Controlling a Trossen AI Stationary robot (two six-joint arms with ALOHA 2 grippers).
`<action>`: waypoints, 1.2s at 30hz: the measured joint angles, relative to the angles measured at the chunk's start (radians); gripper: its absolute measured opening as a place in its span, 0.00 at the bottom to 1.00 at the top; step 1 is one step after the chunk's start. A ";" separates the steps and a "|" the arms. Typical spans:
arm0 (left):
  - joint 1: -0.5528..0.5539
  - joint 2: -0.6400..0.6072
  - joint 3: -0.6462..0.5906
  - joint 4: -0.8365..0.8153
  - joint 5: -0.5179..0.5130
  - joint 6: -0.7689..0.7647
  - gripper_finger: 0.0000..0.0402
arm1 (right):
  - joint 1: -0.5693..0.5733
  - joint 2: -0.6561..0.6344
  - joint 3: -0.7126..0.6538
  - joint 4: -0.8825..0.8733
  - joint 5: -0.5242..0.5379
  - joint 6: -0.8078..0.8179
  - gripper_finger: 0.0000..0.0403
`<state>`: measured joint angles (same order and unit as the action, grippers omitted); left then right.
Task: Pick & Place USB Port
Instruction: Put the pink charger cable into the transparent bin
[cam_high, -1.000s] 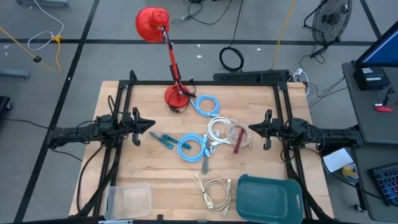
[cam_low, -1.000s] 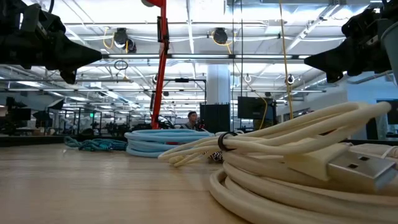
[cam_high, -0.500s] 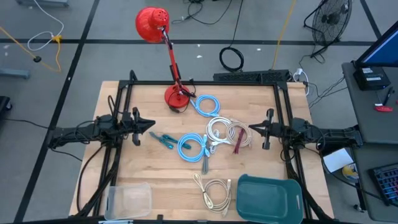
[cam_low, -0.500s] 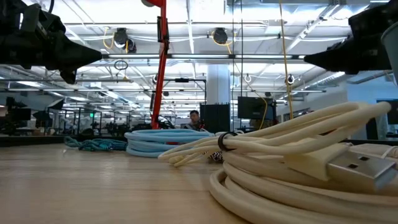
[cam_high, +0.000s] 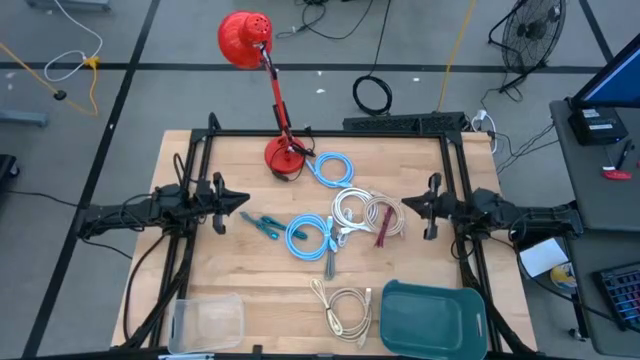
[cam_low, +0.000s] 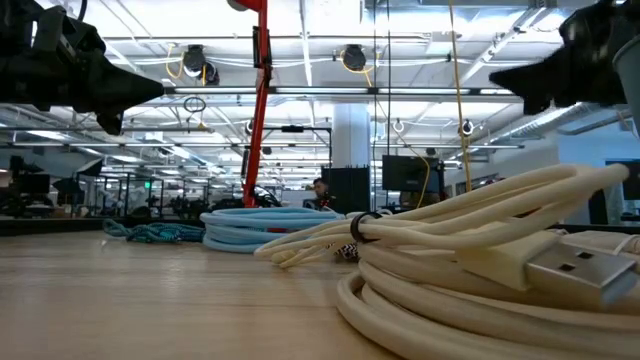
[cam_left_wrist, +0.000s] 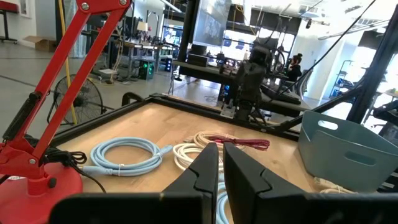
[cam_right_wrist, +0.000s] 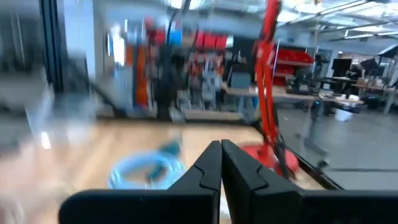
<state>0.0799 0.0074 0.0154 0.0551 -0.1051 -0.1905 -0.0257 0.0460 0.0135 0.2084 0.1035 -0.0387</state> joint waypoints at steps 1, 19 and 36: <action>0.000 0.000 0.000 0.000 0.000 0.000 0.06 | 0.000 0.000 0.000 0.033 0.000 0.047 0.00; 0.000 0.000 0.000 0.328 -0.178 0.100 0.06 | 0.000 0.000 0.000 0.606 0.126 0.133 0.00; 0.000 0.047 0.000 0.593 -0.105 0.045 0.06 | 0.000 0.017 0.000 0.547 0.264 0.142 0.00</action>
<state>0.0799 0.0549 0.0154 0.6478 -0.2104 -0.1459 -0.0260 0.0630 0.0135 0.7556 0.3673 0.1036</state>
